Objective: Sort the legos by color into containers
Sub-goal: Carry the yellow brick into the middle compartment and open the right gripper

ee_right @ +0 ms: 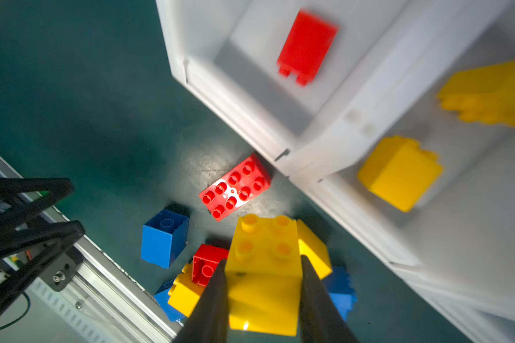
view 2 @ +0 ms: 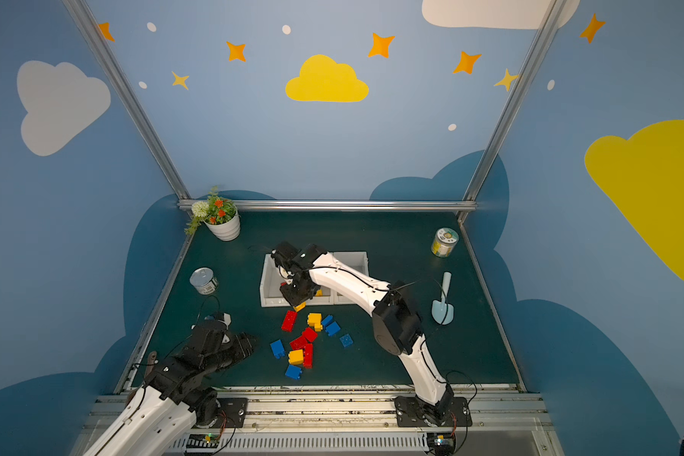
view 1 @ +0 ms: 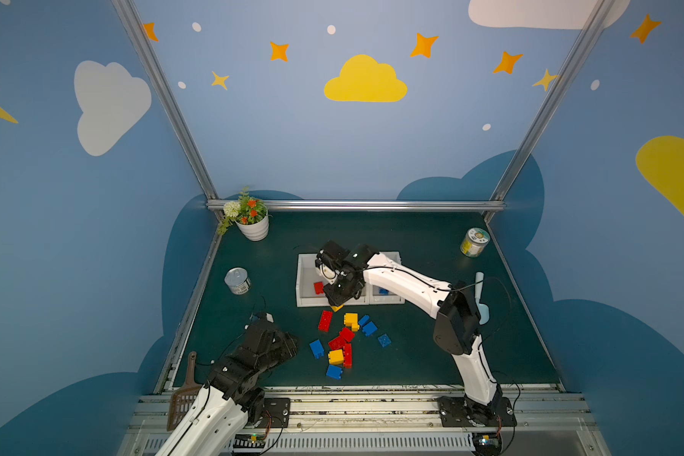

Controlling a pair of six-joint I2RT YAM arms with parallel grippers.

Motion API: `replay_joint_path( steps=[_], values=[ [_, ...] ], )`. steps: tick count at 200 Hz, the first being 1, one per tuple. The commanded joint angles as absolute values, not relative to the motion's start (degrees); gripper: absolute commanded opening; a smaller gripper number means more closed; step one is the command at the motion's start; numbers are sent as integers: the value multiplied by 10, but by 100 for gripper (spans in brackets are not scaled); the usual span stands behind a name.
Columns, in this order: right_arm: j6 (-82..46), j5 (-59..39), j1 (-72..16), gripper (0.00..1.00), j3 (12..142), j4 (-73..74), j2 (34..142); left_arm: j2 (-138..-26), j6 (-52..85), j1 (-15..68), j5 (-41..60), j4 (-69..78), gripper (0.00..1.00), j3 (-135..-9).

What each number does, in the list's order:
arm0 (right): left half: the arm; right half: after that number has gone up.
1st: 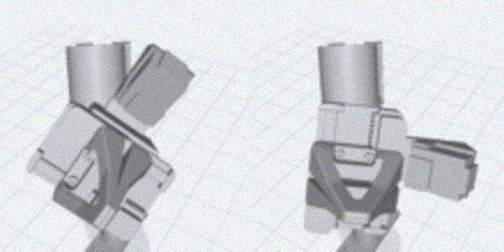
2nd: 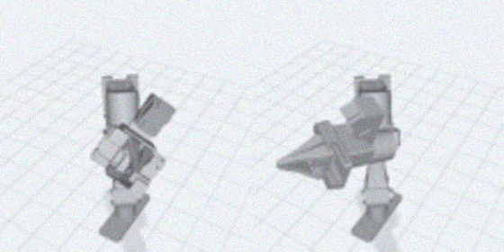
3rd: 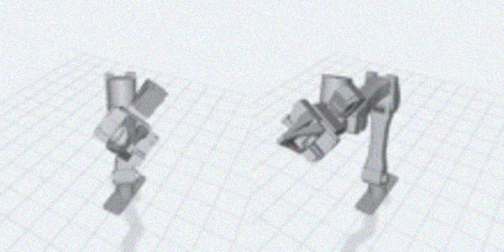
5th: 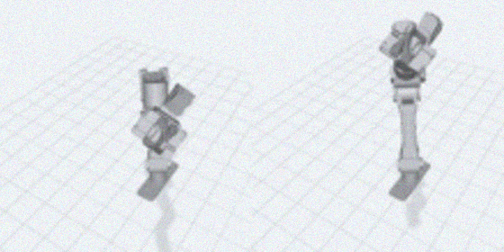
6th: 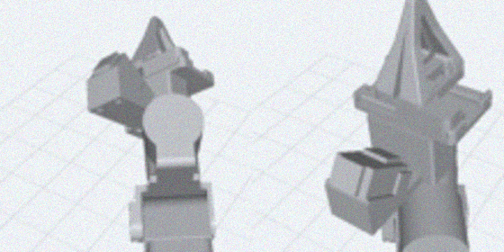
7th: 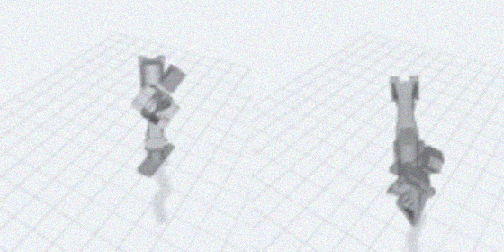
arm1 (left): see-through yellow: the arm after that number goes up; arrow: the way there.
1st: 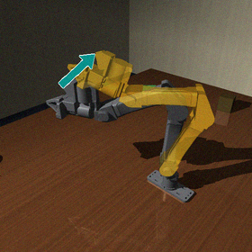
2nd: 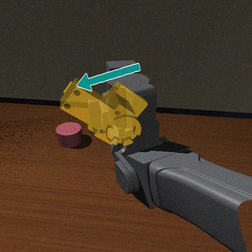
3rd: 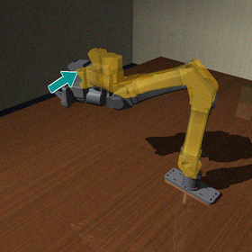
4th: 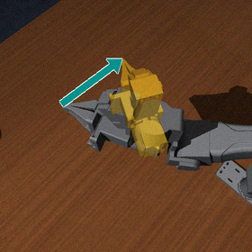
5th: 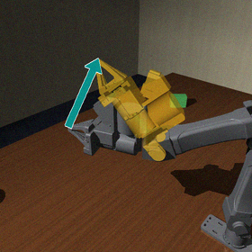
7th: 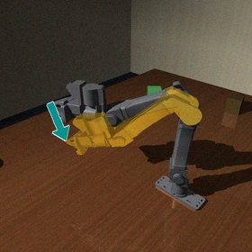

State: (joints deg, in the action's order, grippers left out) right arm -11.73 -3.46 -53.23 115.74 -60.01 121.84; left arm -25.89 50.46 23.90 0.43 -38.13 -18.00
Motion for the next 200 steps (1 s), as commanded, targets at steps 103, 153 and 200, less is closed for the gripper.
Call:
replay_joint_path(
  steps=[103,153,200],
  values=[
    [-169,-64,-422,26,1284,-619,1316,-275,505,240,10,-374,61,-166],
    [-171,-82,-421,40,1284,-613,1314,-275,504,240,10,-373,61,-165],
    [-173,-76,-421,48,1284,-616,1297,-276,504,240,11,-372,61,-164]
  ],
)
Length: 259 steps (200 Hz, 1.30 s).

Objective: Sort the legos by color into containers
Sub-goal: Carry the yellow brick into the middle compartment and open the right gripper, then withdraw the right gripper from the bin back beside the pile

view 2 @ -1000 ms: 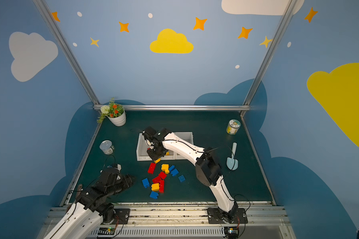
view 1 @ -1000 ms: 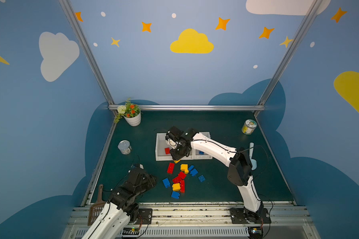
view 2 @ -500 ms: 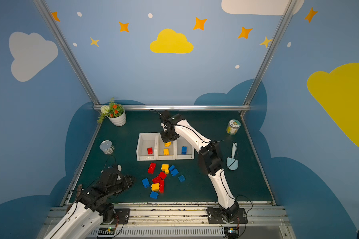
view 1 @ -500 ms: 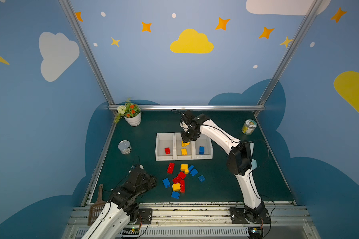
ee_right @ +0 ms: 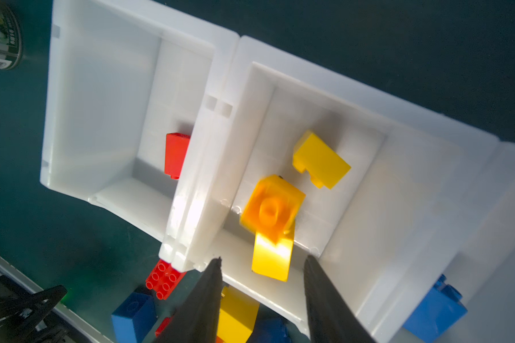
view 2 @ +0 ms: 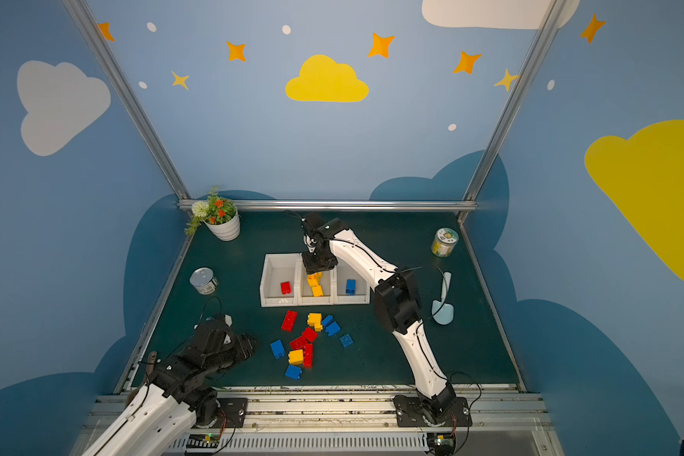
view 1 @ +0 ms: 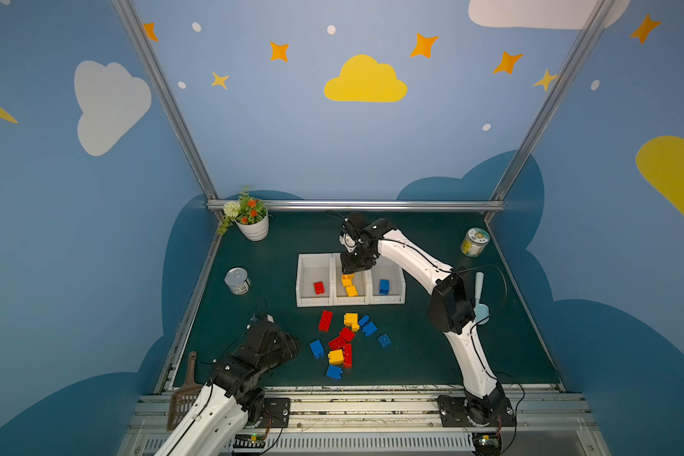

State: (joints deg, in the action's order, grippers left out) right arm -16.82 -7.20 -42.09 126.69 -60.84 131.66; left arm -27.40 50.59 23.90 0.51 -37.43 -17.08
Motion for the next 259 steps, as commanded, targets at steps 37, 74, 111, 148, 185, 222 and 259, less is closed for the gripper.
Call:
replay_joint_path(
  steps=[37,74,111,148,185,222,259],
  values=[
    [-172,-81,-421,49,1278,-617,1276,-277,500,240,11,-373,61,-169],
    [-174,-78,-420,50,1216,-597,1214,-286,489,240,14,-372,61,-178],
    [-183,-81,-413,51,1121,-560,1134,-325,469,240,16,-364,61,-205],
    [-186,-75,-406,51,1034,-550,1062,-384,446,247,18,-331,60,-226],
    [-206,-69,-392,51,928,-528,984,-461,409,265,8,-307,60,-268],
    [-233,-56,-377,51,853,-518,923,-525,366,293,-6,-273,61,-302],
    [-249,-44,-362,52,787,-509,869,-567,348,315,-26,-212,61,-303]
  ],
)
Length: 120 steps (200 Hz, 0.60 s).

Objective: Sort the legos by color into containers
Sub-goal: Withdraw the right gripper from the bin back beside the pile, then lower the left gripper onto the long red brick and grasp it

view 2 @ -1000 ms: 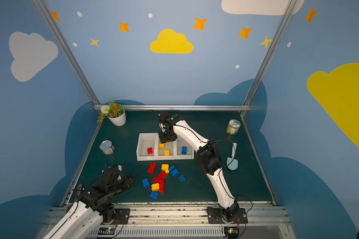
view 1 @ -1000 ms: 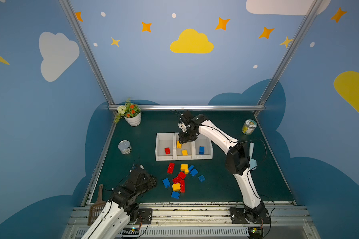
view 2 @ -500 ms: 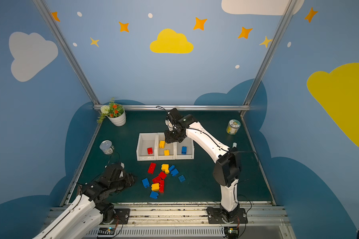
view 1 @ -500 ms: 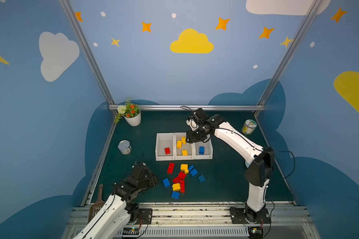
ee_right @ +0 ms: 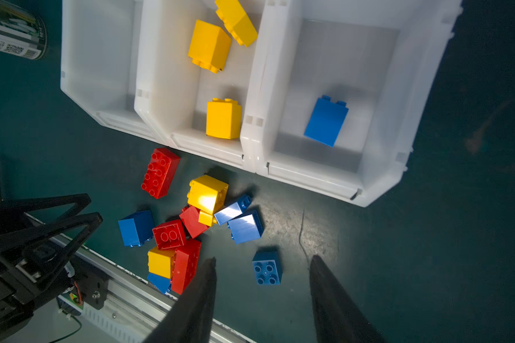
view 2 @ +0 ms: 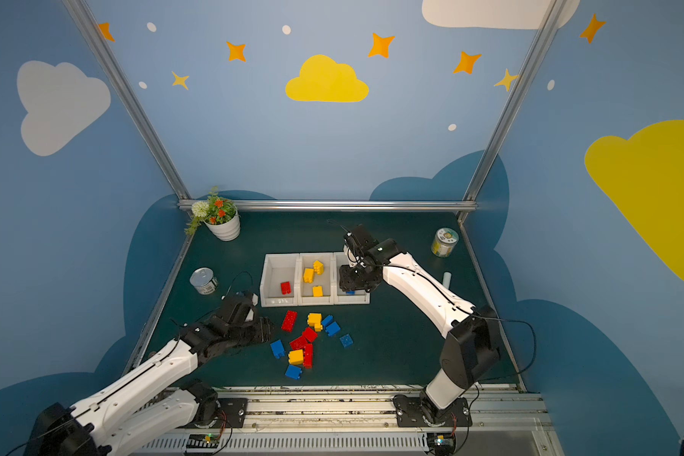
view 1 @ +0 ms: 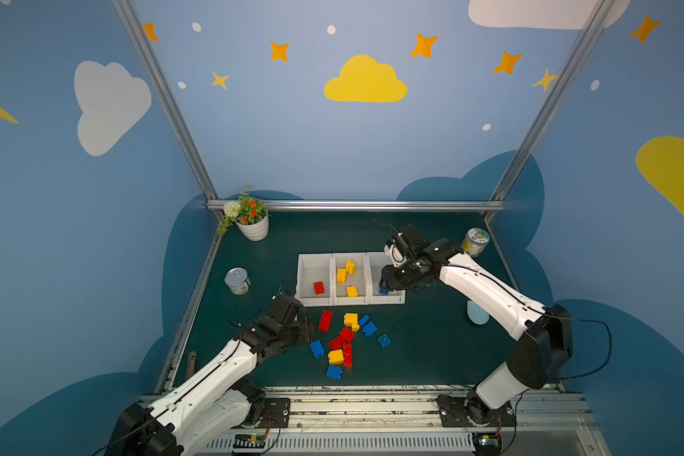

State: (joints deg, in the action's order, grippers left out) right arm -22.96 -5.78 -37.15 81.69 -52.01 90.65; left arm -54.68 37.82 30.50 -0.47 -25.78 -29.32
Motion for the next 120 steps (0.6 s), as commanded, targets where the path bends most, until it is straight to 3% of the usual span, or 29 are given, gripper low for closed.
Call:
replay_joint_path(
  steps=[1,120],
  values=[
    [-249,-44,-362,52,785,-509,868,-570,348,315,-26,-211,61,-303],
    [-266,-41,-333,52,721,-514,809,-762,298,362,-62,-123,61,-364]
  ],
)
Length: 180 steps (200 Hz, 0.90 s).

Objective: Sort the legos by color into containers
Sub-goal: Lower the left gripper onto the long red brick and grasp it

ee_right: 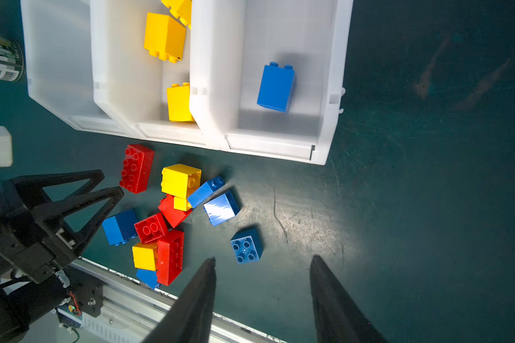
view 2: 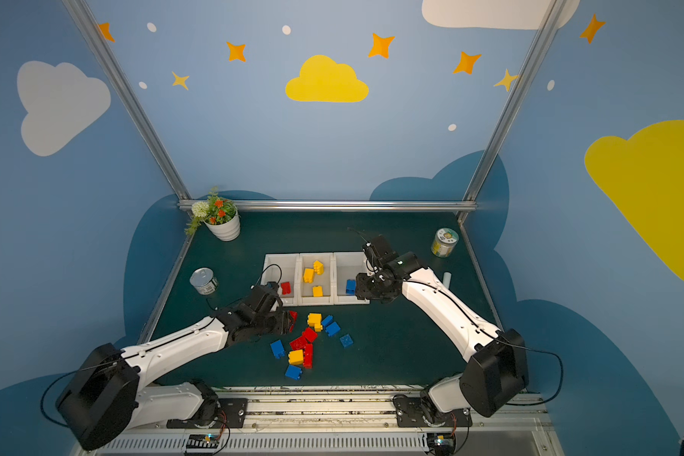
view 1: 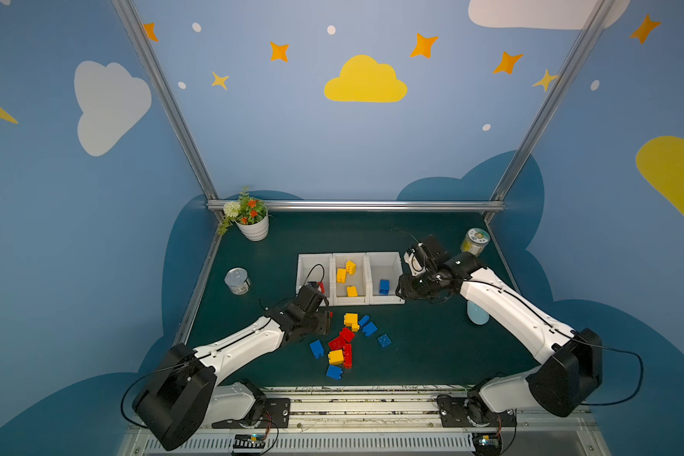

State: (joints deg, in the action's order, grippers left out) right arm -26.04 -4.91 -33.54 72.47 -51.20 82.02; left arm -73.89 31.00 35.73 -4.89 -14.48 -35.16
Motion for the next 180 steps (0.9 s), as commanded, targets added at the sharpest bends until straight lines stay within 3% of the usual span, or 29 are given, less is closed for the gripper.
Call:
replay_joint_path(
  steps=[1,65,180],
  values=[
    [-266,-41,-333,52,720,-514,808,-764,298,362,-62,-122,61,-364],
    [-270,-40,-329,52,717,-512,810,-847,290,375,-79,-143,59,-410],
    [-273,-38,-325,51,706,-511,805,-867,286,387,-117,-161,38,-417]
  ],
)
